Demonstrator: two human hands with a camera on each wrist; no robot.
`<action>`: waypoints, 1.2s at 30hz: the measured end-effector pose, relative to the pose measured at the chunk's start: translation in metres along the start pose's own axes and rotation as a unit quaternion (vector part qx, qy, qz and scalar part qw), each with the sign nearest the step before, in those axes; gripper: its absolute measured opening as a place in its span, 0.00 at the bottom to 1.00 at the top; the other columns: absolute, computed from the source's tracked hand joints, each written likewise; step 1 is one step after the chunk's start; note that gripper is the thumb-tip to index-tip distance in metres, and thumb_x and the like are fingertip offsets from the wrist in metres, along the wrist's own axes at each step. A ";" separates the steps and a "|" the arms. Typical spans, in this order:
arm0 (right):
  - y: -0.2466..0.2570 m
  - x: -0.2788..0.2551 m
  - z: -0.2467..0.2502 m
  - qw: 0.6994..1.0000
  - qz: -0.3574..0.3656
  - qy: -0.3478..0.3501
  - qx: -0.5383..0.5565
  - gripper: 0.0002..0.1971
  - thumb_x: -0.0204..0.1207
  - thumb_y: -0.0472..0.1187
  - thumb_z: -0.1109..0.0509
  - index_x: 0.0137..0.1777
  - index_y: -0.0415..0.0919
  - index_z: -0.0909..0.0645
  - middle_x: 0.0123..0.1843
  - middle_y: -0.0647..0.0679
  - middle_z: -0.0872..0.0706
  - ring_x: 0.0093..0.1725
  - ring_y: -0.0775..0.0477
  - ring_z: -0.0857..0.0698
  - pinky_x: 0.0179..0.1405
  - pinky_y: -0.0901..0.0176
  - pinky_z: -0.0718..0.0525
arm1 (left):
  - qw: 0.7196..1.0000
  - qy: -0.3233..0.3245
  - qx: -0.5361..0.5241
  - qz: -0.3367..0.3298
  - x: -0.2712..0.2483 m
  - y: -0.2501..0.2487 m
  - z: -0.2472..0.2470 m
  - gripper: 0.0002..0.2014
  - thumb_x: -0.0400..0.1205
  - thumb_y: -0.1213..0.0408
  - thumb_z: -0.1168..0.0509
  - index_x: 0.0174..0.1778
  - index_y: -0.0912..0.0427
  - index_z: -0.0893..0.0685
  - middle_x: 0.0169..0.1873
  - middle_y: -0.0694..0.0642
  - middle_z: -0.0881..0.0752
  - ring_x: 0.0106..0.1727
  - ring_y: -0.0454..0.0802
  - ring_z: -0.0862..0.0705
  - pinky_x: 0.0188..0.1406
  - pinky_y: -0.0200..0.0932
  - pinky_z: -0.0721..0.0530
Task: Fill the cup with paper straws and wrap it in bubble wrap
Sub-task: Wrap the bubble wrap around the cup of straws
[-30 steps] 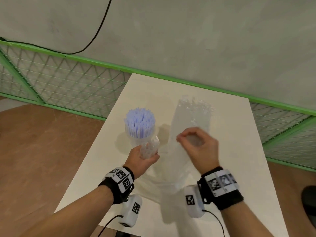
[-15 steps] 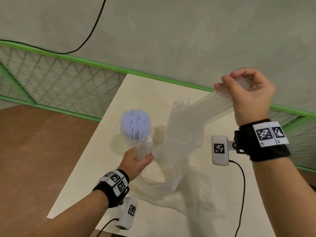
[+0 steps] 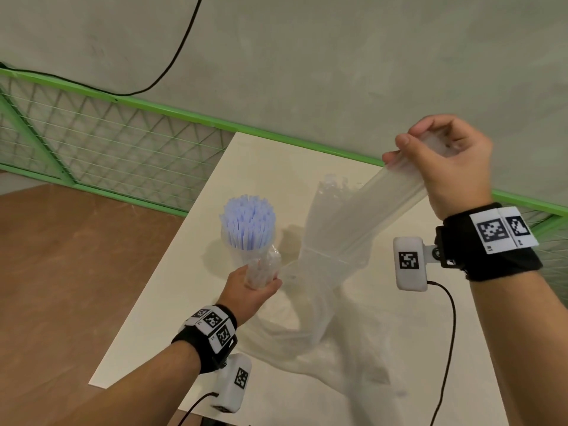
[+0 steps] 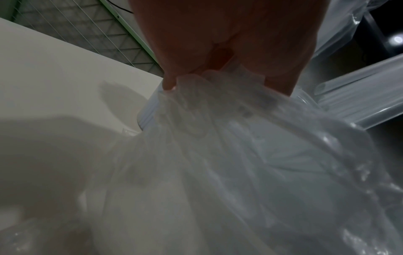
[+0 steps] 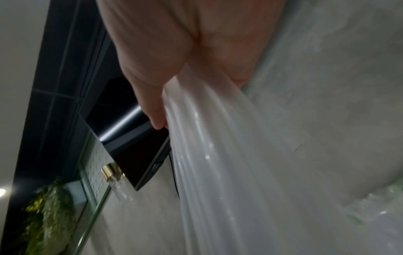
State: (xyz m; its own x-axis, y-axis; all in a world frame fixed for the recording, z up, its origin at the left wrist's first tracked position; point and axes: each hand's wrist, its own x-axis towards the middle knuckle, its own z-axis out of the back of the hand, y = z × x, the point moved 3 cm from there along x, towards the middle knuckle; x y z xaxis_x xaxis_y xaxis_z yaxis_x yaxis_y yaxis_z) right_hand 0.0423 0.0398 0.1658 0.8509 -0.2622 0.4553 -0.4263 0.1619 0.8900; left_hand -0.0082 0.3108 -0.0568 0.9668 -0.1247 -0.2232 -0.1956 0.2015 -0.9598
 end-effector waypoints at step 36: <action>-0.113 -0.076 -0.041 0.684 0.094 0.423 -0.587 0.40 0.77 0.75 0.64 0.86 0.58 0.55 0.87 0.64 0.53 0.87 0.48 0.61 0.83 0.43 0.55 | 1.000 -0.012 -0.021 0.011 0.001 -0.001 -0.002 0.05 0.74 0.68 0.22 0.39 0.57 0.12 0.29 0.43 0.12 0.33 0.36 0.15 0.35 0.25 0.21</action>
State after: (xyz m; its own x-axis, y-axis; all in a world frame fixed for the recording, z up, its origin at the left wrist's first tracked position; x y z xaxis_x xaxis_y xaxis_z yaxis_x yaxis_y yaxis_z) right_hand 0.0383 0.0810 0.0291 0.8995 0.4327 -0.0604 -0.4354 0.8992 -0.0420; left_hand -0.0072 0.3089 -0.0569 0.9656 -0.0972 -0.2410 -0.2234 0.1635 -0.9609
